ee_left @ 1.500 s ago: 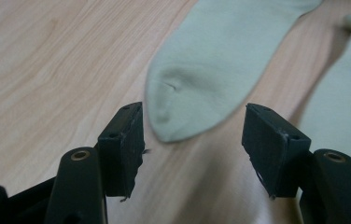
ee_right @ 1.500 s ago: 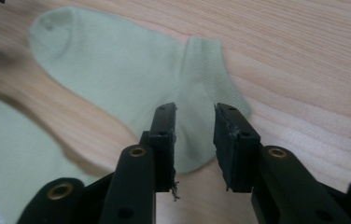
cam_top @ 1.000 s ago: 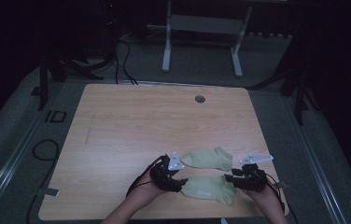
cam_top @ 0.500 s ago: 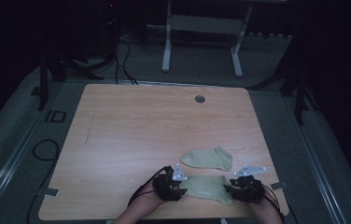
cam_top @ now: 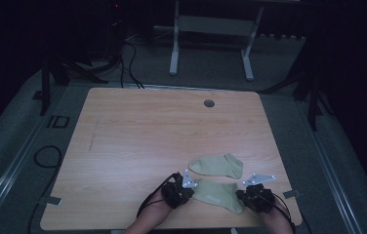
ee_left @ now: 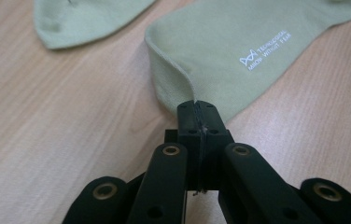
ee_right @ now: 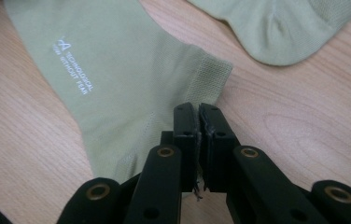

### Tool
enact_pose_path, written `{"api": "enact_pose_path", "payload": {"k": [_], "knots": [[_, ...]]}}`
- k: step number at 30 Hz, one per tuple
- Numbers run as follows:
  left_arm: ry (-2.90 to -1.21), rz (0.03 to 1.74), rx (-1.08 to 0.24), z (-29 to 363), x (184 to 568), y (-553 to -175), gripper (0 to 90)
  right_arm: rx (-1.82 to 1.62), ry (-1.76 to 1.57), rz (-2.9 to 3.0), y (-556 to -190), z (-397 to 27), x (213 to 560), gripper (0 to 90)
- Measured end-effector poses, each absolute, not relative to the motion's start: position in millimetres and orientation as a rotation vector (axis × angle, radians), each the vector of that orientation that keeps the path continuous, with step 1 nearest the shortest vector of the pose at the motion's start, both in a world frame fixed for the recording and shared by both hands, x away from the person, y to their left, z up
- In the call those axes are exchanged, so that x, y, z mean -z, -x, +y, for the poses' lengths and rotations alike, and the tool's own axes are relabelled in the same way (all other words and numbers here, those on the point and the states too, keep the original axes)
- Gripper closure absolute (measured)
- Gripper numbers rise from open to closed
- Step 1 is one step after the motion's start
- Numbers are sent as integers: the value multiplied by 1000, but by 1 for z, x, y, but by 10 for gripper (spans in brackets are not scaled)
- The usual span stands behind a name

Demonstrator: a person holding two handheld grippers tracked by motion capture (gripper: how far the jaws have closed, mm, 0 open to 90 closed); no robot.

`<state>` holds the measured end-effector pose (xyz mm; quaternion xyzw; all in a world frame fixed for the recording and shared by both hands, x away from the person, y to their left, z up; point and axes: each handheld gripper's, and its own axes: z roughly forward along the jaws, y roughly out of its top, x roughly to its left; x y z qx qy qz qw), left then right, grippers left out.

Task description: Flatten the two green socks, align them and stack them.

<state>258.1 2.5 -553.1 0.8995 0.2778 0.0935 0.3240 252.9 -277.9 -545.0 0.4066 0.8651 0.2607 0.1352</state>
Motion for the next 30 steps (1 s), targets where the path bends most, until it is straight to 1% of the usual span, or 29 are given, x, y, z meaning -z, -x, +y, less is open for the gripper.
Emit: {"api": "enact_pose_path", "payload": {"k": [9,16,23,30], "knots": [[-2294,739,-274,8,532,-254,898,-839,-1136,2461,-249,-277,518,869],[-2226,751,-320,11,514,-254,898,-867,-1117,2416,-256,-280,496,870],[-2166,787,-373,11,499,-266,898,-896,-1120,2359,-281,-284,471,870],[-2138,831,-389,4,504,-278,897,-842,-1159,2345,-317,-284,463,871]]}}
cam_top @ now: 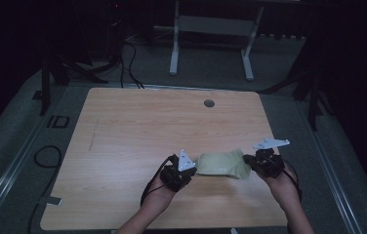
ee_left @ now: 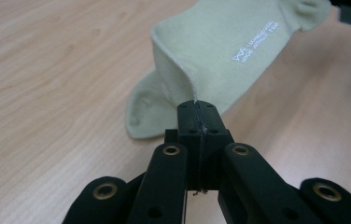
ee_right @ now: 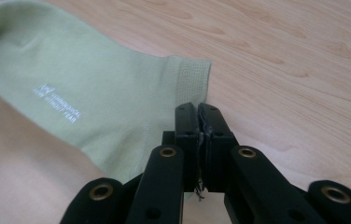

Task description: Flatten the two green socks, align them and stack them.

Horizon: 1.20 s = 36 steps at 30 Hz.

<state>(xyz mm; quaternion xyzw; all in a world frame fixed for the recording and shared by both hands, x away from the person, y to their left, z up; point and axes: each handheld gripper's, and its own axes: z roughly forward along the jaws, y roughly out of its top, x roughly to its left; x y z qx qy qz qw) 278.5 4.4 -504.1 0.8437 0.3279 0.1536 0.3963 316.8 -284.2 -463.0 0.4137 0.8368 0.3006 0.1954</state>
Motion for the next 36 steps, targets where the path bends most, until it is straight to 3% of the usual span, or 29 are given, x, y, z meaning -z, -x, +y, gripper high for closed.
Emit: {"api": "enact_pose_path", "payload": {"k": [12,28,36], "knots": [[-2166,899,-373,-6,536,-298,897,-706,-1244,2406,-354,-280,501,870],[-2200,933,-339,-10,555,-311,895,-654,-1319,2434,-367,-280,532,869],[-2195,940,-352,-10,553,-310,895,-676,-1322,2419,-367,-281,529,868]]}}
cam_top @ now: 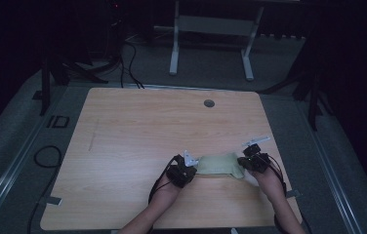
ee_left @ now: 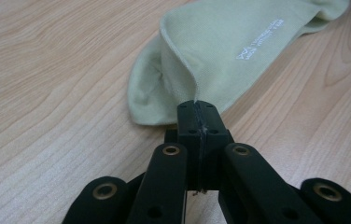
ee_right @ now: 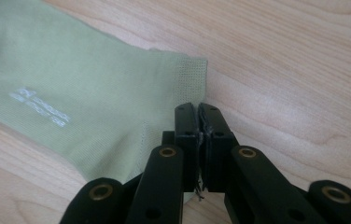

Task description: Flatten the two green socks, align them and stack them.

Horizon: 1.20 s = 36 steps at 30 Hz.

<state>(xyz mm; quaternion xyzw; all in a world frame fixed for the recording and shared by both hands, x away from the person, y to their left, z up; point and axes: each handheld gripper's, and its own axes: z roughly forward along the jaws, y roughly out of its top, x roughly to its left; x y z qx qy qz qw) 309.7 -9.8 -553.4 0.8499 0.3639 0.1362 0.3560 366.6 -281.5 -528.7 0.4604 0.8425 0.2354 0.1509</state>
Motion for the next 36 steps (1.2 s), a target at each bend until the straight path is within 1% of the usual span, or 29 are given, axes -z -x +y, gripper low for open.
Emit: {"api": "enact_pose_path", "payload": {"k": [4,5,6,8,10,13,14,15,17,19,20,22,23,24,25,28,36], "knots": [[-2182,936,-362,-8,548,-307,894,-685,-1318,2428,-366,-281,526,861],[-2181,934,-361,-7,548,-307,892,-682,-1316,2445,-366,-281,527,836],[-2178,933,-364,-6,548,-307,881,-677,-1317,2465,-367,-280,528,778],[-2166,940,-368,-4,548,-307,741,-687,-1319,2456,-366,-279,529,720],[-2167,940,-378,-2,547,-308,669,-703,-1310,2454,-363,-278,527,697],[-2159,956,-391,0,543,-310,602,-728,-1296,2443,-358,-277,521,655],[-2152,962,-395,1,542,-310,593,-741,-1289,2437,-357,-276,517,635],[-2147,968,-407,2,541,-309,578,-750,-1287,2434,-355,-276,515,632],[-2129,974,-432,3,538,-308,577,-781,-1278,2422,-352,-275,510,631],[-2111,965,-455,4,534,-306,598,-793,-1265,2420,-349,-272,507,660],[-2100,949,-462,3,531,-305,633,-798,-1254,2422,-347,-271,506,670],[-2091,910,-438,-1,526,-303,762,-794,-1237,2430,-345,-268,507,717],[-2098,889,-428,-5,524,-302,804,-793,-1234,2432,-345,-267,508,732],[-2118,856,-410,-11,523,-301,850,-792,-1234,2430,-345,-267,509,766],[-2127,840,-403,-15,523,-301,873,-788,-1236,2430,-346,-267,510,793],[-2176,819,-408,-27,528,-306,891,-769,-1235,2440,-348,-267,515,835],[-2186,947,-432,-17,544,-328,890,-702,-1287,2421,-357,-276,531,835]]}}
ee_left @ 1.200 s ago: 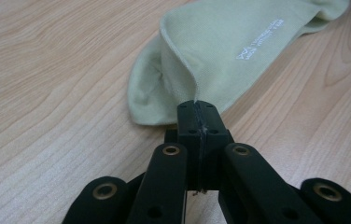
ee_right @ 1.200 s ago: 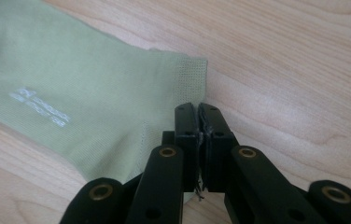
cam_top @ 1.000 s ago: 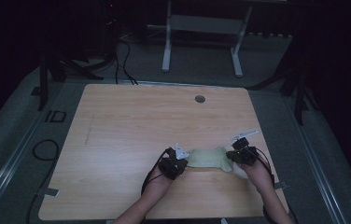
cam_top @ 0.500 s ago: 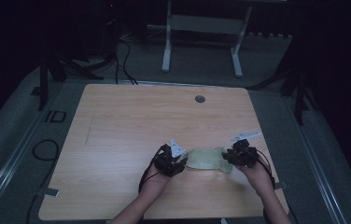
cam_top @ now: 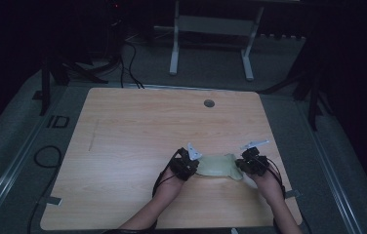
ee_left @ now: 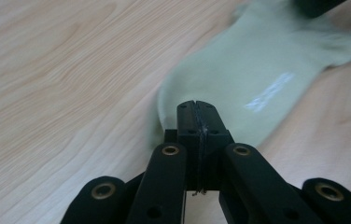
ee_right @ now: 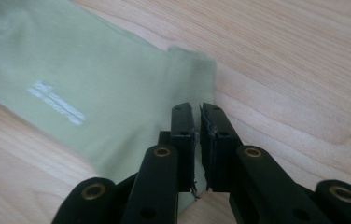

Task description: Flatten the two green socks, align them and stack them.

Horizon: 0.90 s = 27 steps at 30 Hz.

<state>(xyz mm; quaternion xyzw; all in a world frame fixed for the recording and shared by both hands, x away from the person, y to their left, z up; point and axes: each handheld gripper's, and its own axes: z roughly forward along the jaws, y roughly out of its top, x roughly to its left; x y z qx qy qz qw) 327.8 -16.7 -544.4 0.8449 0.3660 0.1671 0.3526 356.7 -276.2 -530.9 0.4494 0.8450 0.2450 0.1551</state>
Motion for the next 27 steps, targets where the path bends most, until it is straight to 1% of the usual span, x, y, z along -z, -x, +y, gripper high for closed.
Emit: {"api": "enact_pose_path", "payload": {"k": [9,13,14,16,18,20,23,24,27], "knots": [[-2197,1009,-409,-7,561,-336,890,-698,-1315,2413,-361,-280,538,833],[-2187,1005,-398,-6,559,-335,888,-694,-1310,2420,-361,-278,538,796],[-2182,1000,-404,-7,557,-334,834,-710,-1313,2413,-360,-278,536,779],[-2174,982,-399,-8,555,-333,782,-734,-1312,2413,-357,-277,534,758],[-2186,966,-378,-10,554,-334,759,-748,-1301,2430,-354,-275,534,742],[-2200,957,-395,-13,556,-333,737,-754,-1289,2435,-349,-273,534,714],[-2209,953,-404,-14,558,-333,706,-763,-1270,2449,-341,-269,538,607],[-2214,954,-410,-15,559,-332,683,-731,-1246,2462,-339,-266,541,579],[-2230,949,-418,-15,560,-331,661,-731,-1244,2441,-335,-268,546,568]]}}
